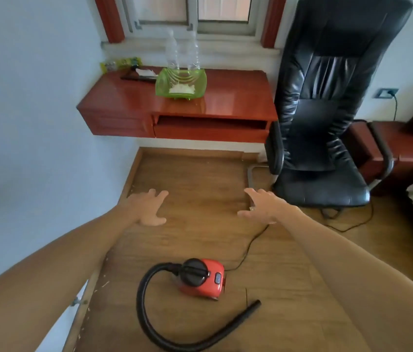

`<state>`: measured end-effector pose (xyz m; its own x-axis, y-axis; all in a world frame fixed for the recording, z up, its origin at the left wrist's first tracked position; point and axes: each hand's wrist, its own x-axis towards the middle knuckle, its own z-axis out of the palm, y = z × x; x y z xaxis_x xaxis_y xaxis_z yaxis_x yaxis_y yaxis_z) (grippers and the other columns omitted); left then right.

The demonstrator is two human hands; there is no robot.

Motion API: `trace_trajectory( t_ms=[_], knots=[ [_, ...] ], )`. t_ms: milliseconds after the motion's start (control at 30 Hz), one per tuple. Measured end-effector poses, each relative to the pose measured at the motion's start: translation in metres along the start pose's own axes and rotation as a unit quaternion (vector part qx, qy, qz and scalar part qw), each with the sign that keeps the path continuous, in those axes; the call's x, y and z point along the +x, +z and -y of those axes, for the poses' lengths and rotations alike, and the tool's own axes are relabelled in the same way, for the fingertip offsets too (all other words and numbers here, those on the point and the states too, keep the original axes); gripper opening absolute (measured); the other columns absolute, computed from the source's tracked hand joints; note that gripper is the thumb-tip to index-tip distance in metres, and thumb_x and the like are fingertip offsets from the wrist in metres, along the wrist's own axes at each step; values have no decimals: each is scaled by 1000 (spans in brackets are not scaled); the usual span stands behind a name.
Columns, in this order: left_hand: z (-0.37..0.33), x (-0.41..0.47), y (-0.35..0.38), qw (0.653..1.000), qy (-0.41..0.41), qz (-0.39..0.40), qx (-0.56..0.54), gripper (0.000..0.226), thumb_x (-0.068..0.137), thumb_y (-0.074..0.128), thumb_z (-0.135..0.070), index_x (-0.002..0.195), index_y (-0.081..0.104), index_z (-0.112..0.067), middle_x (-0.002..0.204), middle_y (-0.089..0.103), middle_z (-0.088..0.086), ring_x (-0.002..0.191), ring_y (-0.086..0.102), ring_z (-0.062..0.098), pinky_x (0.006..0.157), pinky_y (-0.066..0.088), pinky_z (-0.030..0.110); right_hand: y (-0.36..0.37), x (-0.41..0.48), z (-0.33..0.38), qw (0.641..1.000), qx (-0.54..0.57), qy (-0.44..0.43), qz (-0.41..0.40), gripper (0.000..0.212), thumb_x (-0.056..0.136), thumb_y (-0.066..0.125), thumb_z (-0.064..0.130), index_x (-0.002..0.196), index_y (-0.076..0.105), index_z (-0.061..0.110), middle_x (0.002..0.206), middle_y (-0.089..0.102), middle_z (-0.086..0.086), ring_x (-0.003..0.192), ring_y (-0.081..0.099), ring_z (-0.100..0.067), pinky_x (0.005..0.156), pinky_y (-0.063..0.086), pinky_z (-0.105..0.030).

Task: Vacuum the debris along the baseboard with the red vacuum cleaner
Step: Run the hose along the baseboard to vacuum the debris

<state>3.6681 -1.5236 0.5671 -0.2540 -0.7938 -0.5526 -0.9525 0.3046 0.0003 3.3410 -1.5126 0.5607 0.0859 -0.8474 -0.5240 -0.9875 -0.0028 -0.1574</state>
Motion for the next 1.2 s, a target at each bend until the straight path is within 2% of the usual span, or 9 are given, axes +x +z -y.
trace_trajectory(
  t_ms=[133, 233, 367, 467, 600, 733, 900, 1067, 1200],
  knots=[
    [-30, 39, 52, 998, 44, 41, 16, 84, 93, 51, -56, 155, 6, -23, 151, 31, 19, 125, 50, 34, 99, 47, 44, 70, 5, -38, 997, 24, 57, 52, 92, 88, 57, 65, 159, 14, 24, 158, 32, -12, 143, 33, -38, 112, 36, -51],
    [-51, 66, 106, 994, 63, 92, 2, 86, 91, 54, -56, 155, 8, -22, 153, 29, 20, 134, 43, 36, 105, 43, 49, 128, 10, -59, 989, 40, 90, 109, 90, 88, 55, 63, 158, 15, 23, 159, 29, -15, 144, 30, -40, 113, 35, -52],
    [-77, 93, 187, 985, 77, 153, -10, 87, 90, 56, -57, 155, 10, -21, 153, 30, 14, 136, 41, 34, 104, 43, 44, 214, 18, -84, 979, 62, 102, 164, 93, 87, 56, 64, 159, 13, 22, 162, 25, -11, 146, 27, -36, 115, 33, -51],
    [-93, 107, 246, 977, 91, 194, 2, 89, 89, 53, -60, 155, 9, -20, 149, 34, 14, 130, 46, 33, 100, 45, 44, 277, 23, -99, 973, 76, 100, 193, 91, 88, 57, 63, 158, 16, 23, 156, 33, -14, 142, 34, -37, 110, 38, -52],
    [-109, 132, 324, 964, 94, 251, 0, 89, 89, 51, -62, 155, 6, -24, 156, 24, 15, 135, 41, 34, 105, 42, 46, 363, 35, -117, 963, 87, 93, 239, 93, 88, 56, 64, 158, 11, 23, 157, 31, -13, 142, 33, -36, 110, 38, -50],
    [-129, 156, 393, 953, 119, 276, 37, 84, 89, 52, -61, 152, 14, -21, 147, 34, 13, 129, 47, 33, 100, 44, 44, 444, 47, -134, 951, 98, 89, 280, 92, 89, 54, 66, 158, 10, 25, 155, 34, -12, 141, 34, -35, 107, 41, -50],
    [-149, 197, 475, 942, 129, 304, 62, 87, 88, 52, -61, 154, 9, -25, 153, 30, 15, 134, 42, 35, 109, 37, 47, 524, 73, -153, 940, 126, 88, 304, 87, 90, 53, 65, 157, 13, 26, 152, 37, -11, 140, 34, -33, 106, 42, -52],
    [-174, 231, 553, 929, 109, 354, -1, 87, 91, 57, -53, 154, 7, -22, 156, 22, 21, 142, 30, 39, 114, 31, 49, 597, 98, -166, 936, 127, 65, 323, 84, 90, 54, 63, 155, 18, 24, 147, 41, -12, 134, 39, -35, 103, 44, -52],
    [-189, 241, 599, 914, 111, 388, -40, 86, 93, 56, -50, 156, 4, -20, 157, 20, 21, 142, 30, 38, 114, 32, 48, 648, 115, -171, 930, 129, 60, 339, 83, 90, 53, 64, 154, 18, 24, 145, 42, -12, 133, 40, -35, 101, 44, -52]
  ],
)
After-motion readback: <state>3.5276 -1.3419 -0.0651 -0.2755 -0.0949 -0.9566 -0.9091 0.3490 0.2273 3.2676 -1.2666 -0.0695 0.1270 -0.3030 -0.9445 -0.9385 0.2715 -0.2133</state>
